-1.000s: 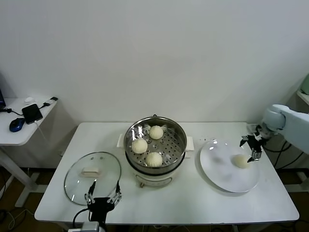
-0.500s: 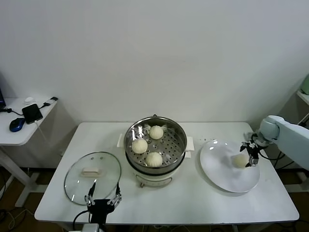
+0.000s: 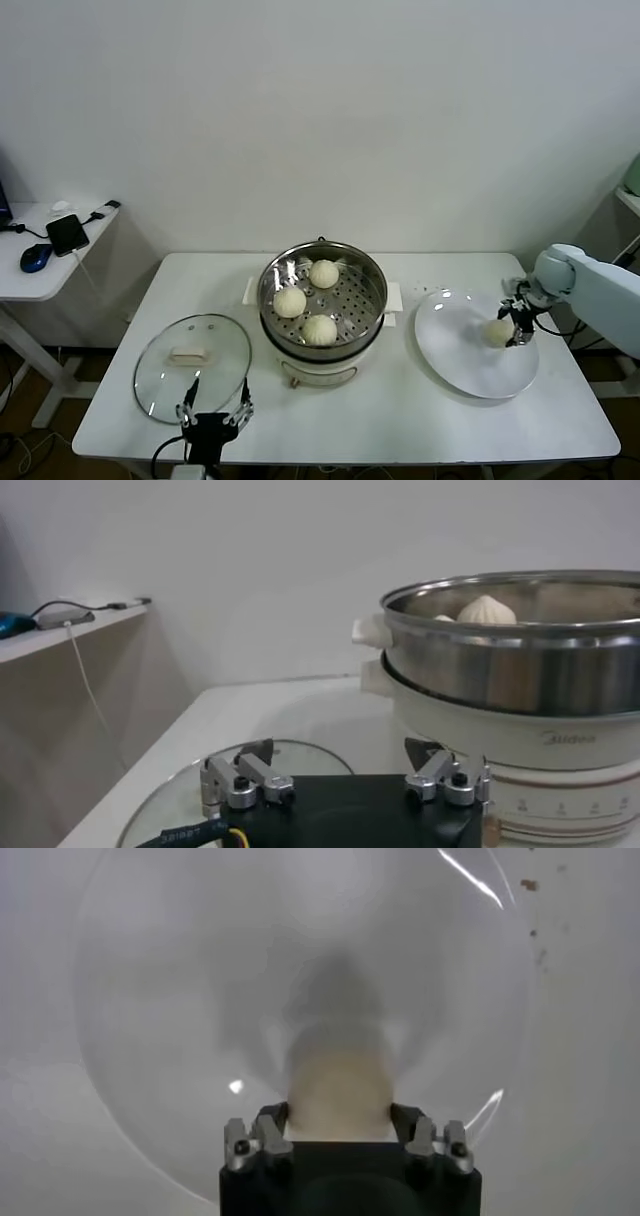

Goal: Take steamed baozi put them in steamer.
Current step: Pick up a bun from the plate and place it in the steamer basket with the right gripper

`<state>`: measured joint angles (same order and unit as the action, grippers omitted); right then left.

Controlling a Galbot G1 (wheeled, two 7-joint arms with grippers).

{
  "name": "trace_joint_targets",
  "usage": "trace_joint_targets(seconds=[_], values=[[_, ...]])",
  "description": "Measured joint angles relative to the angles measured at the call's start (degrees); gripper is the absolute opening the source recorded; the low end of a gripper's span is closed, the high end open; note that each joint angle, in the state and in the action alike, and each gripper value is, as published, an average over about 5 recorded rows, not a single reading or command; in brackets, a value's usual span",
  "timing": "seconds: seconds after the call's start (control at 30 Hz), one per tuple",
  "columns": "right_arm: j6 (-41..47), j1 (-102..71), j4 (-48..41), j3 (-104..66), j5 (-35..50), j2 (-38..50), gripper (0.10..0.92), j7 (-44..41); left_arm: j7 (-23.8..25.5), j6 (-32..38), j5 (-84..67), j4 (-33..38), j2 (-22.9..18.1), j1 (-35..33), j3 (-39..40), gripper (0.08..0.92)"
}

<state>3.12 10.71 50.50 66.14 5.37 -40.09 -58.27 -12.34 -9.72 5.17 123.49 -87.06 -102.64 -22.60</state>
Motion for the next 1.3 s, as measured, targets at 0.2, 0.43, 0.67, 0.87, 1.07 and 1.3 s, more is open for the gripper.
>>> trace_joint_targets(seconds=[0.2,0.43,0.67,0.87,1.07,1.3], values=[[1.62,10.44,3.79,9.0,7.47,-0.39,0.663,-0.15,0.08,-0.15,0.24,0.32,0.19,0.21,0.4,0.823],[4.87,30.19,12.33,24.42,23.7,-4.73,0.662,1.1,0.08,-0.14,0.16,0.36,0.35,0.82,0.86,0.823],[10.28,44.47,23.72,32.41,40.57,-11.86,0.662,5.6,0.1,-0.18,-0.55,0.74,0.56,1.56,0.76,0.823],[15.33,47.71,30.33,34.46,49.61,-18.0,0.664,10.9,0.1,-0.24,-1.2,1.32,0.79,1.63,0.36,0.823],[19.3,45.01,32.5,35.26,52.4,-21.79,0.662,15.12,0.09,-0.29,-1.86,1.64,0.99,1.52,-0.21,0.823],[22.17,39.78,31.81,35.74,51.78,-24.05,0.662,18.11,0.06,-0.32,-2.42,1.53,1.08,1.7,-0.74,0.823]])
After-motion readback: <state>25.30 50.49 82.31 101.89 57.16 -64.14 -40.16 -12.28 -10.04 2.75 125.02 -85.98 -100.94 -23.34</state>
